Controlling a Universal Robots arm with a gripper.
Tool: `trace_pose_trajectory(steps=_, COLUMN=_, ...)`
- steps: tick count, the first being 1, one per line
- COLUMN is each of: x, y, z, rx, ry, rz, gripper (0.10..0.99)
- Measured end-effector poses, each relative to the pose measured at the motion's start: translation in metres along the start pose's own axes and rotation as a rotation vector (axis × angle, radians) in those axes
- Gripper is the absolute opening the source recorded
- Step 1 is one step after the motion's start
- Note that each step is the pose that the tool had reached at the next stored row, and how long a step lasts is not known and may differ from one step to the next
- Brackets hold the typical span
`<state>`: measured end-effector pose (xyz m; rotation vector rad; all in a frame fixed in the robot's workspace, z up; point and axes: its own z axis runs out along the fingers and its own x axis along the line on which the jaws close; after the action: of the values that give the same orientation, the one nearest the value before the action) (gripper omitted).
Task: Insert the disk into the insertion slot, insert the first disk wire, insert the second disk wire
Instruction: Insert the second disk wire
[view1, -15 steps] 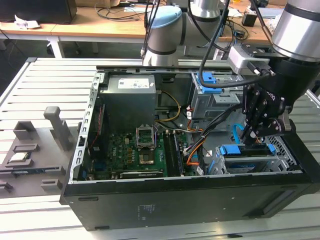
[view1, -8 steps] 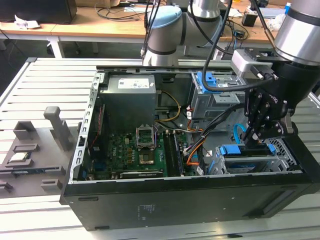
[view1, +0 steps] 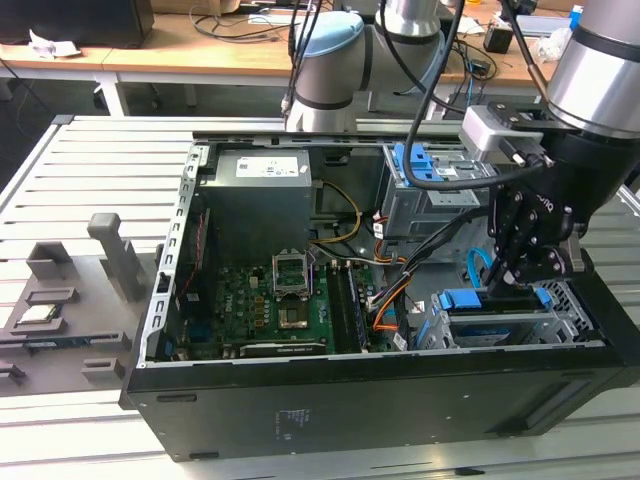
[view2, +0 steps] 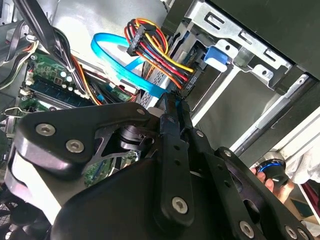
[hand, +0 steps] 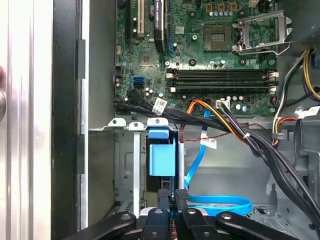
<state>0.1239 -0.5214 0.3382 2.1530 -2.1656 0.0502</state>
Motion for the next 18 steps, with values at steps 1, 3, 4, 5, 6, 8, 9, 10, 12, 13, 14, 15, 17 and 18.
trace_pose_trajectory(steps=1, x=0.0000, y=0.0000, z=0.0001, rx=0.000, ry=0.0008, rz=0.000, gripper=0.161)
trace_pose_trajectory(steps=3, x=0.0000, y=0.0000, z=0.0003, rx=0.000, ry=0.0006, rz=0.000, gripper=0.161)
trace_pose_trajectory(steps=4, x=0.0000, y=0.0000, z=0.0004, rx=0.000, ry=0.0006, rz=0.000, gripper=0.161)
trace_pose_trajectory(steps=5, x=-0.0001, y=-0.0001, z=0.0005, rx=0.000, ry=0.0001, rz=0.000, gripper=0.161)
trace_pose_trajectory(steps=6, x=-0.0001, y=-0.0002, z=0.0006, rx=0.000, ry=0.0001, rz=0.000, gripper=0.173)
trace_pose_trajectory(steps=8, x=0.0000, y=-0.0001, z=-0.0008, rx=0.000, ry=0.0007, rz=0.000, gripper=0.235)
trace_pose_trajectory(steps=9, x=0.0003, y=0.0001, z=-0.0033, rx=0.000, ry=0.0006, rz=0.000, gripper=0.235)
trace_pose_trajectory(steps=10, x=0.0006, y=0.0002, z=-0.0073, rx=0.000, ry=0.0008, rz=0.000, gripper=0.235)
trace_pose_trajectory(steps=12, x=0.0012, y=0.0007, z=-0.0180, rx=0.000, ry=0.0007, rz=0.000, gripper=0.235)
trace_pose_trajectory(steps=13, x=0.0011, y=0.0008, z=-0.0219, rx=0.000, ry=0.0009, rz=0.000, gripper=0.235)
trace_pose_trajectory(steps=14, x=0.0008, y=0.0012, z=-0.0307, rx=0.000, ry=0.0010, rz=0.000, gripper=0.227)
trace_pose_trajectory(steps=15, x=0.0008, y=0.0014, z=-0.0374, rx=0.000, ry=0.0009, rz=0.000, gripper=0.227)
trace_pose_trajectory(steps=17, x=0.0019, y=0.0023, z=-0.0598, rx=0.000, ry=0.0014, rz=0.000, gripper=0.106)
trace_pose_trajectory(steps=18, x=0.0020, y=0.0023, z=-0.0603, rx=0.000, ry=0.0009, rz=0.000, gripper=0.106)
